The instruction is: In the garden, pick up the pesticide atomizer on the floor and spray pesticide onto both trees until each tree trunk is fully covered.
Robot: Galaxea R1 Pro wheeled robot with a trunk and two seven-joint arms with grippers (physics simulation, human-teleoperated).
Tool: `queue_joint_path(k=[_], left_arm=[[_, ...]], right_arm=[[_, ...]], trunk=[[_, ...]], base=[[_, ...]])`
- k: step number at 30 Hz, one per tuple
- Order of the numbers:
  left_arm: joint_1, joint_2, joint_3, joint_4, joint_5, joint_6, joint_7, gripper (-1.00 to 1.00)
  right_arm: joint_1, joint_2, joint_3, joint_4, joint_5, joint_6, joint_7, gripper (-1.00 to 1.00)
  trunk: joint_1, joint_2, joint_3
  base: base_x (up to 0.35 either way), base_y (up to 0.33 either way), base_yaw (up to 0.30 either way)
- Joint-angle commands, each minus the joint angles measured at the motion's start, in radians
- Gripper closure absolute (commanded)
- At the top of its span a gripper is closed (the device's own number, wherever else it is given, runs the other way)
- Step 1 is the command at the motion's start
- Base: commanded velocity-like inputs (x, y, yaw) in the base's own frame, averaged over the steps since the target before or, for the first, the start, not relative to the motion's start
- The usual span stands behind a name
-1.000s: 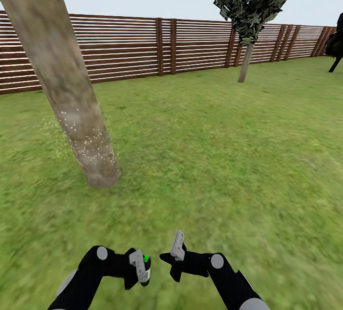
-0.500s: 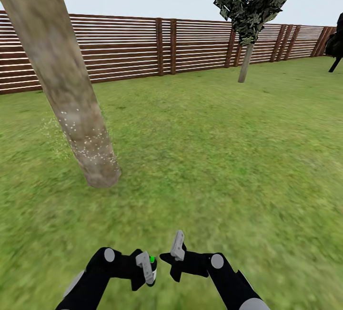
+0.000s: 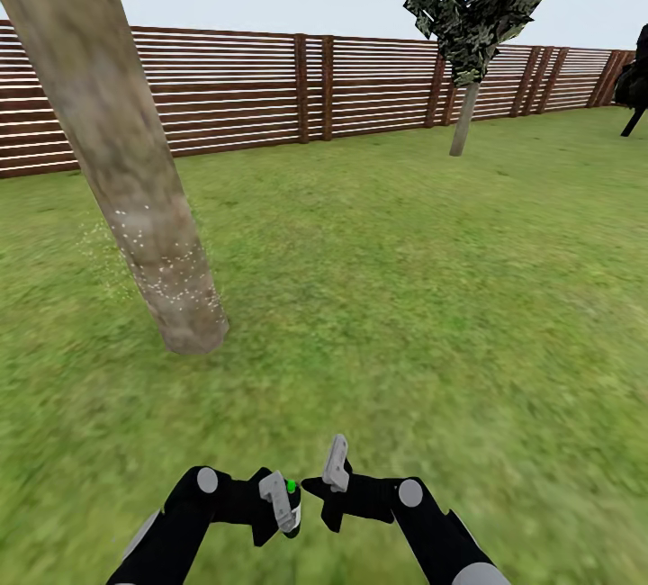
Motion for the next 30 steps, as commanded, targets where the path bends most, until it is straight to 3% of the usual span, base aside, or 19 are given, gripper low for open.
queue_joint_path(k=[1, 5, 10, 24, 30], left_arm=[[0.0, 0.0, 0.0, 0.0, 0.0, 0.0, 0.0, 1.0], [0.0, 0.0, 0.002, 0.0, 0.002, -0.001, -0.001, 1.0], [0.001, 0.0, 0.002, 0.0, 0.028, -0.003, -0.004, 1.0], [0.001, -0.002, 0.001, 0.003, 0.03, -0.003, -0.009, 1.0], [0.001, -0.002, 0.0, 0.003, 0.059, -0.005, -0.011, 1.0]], right_arm=[[0.0, 0.0, 0.0, 0.0, 0.0, 0.0, 0.0, 1.0], [0.0, 0.0, 0.0, 0.001, 0.0, 0.0, 0.0, 1.0], [0.0, 0.0, 0.0, 0.001, 0.0, 0.0, 0.0, 1.0], [0.0, -0.001, 0.0, 0.002, 0.002, 0.0, -0.001, 1.0], [0.0, -0.002, 0.0, 0.002, 0.002, 0.0, -0.002, 1.0]], trunk=[[0.0, 0.0, 0.0], [0.0, 0.0, 0.0], [0.0, 0.0, 0.0], [0.0, 0.0, 0.0], [0.0, 0.0, 0.0]], base=[[0.0, 0.0, 0.0], [0.0, 0.0, 0.0], [0.0, 0.0, 0.0], [0.0, 0.0, 0.0], [0.0, 0.0, 0.0]])
